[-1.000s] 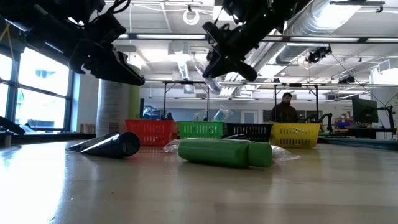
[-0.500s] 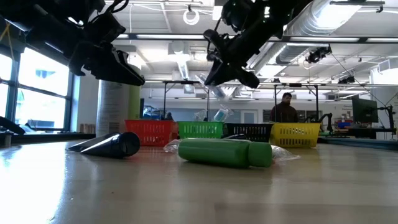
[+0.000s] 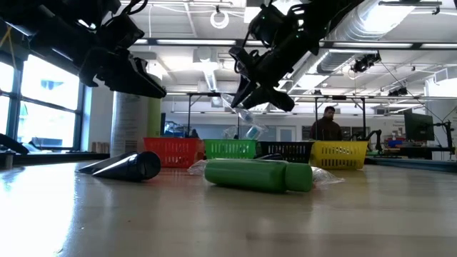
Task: Pick & Place Travel size toiletries
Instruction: Put the dark blue toothbrush into the green bin
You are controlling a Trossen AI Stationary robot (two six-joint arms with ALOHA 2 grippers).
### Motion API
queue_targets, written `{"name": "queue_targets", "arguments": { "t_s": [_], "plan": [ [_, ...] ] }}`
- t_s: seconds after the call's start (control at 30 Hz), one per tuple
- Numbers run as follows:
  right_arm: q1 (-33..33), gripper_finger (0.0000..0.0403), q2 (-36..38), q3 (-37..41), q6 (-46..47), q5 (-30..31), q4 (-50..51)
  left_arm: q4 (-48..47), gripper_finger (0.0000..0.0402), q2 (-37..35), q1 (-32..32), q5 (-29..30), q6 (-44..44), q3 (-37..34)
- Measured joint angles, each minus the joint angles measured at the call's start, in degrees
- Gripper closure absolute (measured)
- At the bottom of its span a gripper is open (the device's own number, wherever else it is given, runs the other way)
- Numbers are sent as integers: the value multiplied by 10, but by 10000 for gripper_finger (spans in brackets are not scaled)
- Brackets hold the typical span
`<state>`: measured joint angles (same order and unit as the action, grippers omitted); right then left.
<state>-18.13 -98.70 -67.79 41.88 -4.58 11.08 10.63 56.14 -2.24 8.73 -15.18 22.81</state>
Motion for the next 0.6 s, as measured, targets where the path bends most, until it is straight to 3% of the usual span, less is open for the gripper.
{"name": "queue_targets", "arguments": {
  "t_s": [0.33,0.6],
  "plan": [
    [0,240,0,0,-1,0,5,0,313,0,0,0,0,0],
    [0,224,0,0,-5,16,-22,0,313,0,0,0,0,0]
  ]
}}
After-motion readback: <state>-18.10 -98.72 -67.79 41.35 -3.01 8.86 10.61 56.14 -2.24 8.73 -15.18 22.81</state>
